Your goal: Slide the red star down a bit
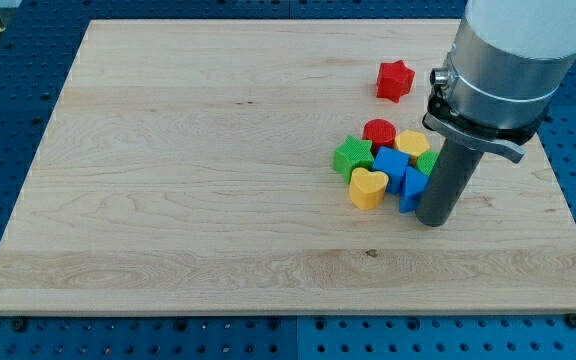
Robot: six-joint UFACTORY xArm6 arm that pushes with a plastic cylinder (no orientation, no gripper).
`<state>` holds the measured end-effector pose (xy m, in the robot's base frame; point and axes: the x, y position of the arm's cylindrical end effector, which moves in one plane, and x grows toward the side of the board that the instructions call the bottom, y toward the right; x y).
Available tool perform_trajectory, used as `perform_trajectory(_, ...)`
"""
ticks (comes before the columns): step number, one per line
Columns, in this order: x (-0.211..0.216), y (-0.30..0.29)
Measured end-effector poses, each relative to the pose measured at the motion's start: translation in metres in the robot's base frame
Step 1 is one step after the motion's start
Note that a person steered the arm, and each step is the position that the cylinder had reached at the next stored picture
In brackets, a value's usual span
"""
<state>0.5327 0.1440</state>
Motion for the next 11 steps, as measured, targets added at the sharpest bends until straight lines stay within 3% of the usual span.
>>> perform_trajectory(2,0.035,0.026)
perform_trajectory(4,0.036,0.027)
perform_trajectory(6,0.059,0.090)
perform_trajectory(7,0.030,0.123)
perform_trajectory(8,-0.025,0.149)
perform_trajectory(10,-0.173,0.149)
perform_trajectory(11,-0.252,0.111)
